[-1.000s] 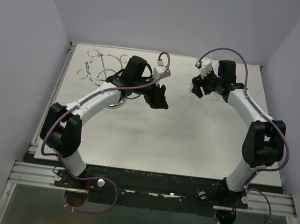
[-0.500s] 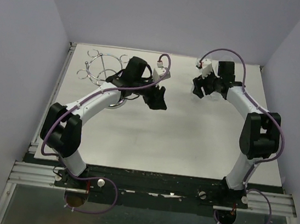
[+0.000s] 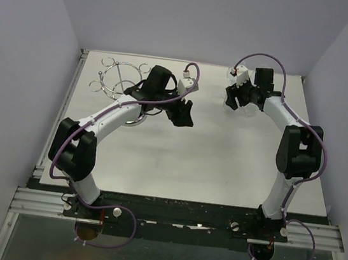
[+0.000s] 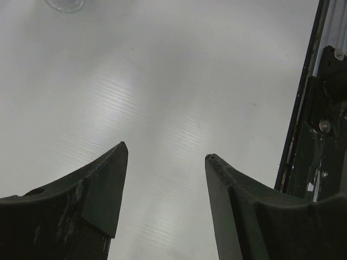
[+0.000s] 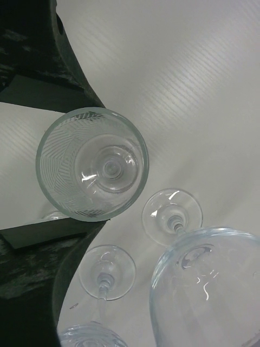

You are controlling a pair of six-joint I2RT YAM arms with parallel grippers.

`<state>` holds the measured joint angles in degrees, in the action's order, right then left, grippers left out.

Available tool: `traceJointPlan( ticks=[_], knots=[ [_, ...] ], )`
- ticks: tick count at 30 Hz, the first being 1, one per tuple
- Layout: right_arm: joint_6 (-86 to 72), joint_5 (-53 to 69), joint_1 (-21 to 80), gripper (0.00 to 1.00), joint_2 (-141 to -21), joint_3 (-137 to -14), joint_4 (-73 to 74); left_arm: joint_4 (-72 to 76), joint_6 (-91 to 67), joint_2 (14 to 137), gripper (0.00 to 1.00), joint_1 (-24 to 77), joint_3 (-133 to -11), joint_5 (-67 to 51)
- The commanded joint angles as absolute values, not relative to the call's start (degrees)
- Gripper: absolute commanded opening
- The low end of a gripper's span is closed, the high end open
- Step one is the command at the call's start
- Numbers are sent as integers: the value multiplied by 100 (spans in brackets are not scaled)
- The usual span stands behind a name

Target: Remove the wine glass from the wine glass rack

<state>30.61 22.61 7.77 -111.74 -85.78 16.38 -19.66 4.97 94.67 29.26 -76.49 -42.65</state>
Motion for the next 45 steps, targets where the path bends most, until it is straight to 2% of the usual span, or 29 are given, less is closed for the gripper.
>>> traceJointPlan(
  ticks=[1,7,10,16,19,25,31,45],
  knots=[
    [2910,2277,747,40,-11355,-8833,1459,-2074,659,9562,72,2918,-7892,-4157],
    [2690,2189,747,47,-11443,-8912,1380,-2109,694,9598,72,2918,-7937,-4113],
    [2532,2066,738,55,-11452,-8930,1310,-2118,703,9606,72,2918,-7945,-4096],
    [2461,1986,747,59,-11487,-9026,1301,-2127,721,9633,72,2909,-7972,-4087],
    [2356,1881,738,66,-11470,-9018,1275,-2118,712,9642,72,2918,-7989,-4096],
    [2285,1890,747,70,-11399,-8956,1274,-2092,686,9642,72,2909,-7998,-4122],
    [2154,1732,747,80,-11312,-8921,1195,-2092,686,9641,72,2918,-7980,-4122],
    [1934,1696,738,87,-11004,-8833,1186,-2074,703,9554,73,2909,-7963,-4131]
  ],
)
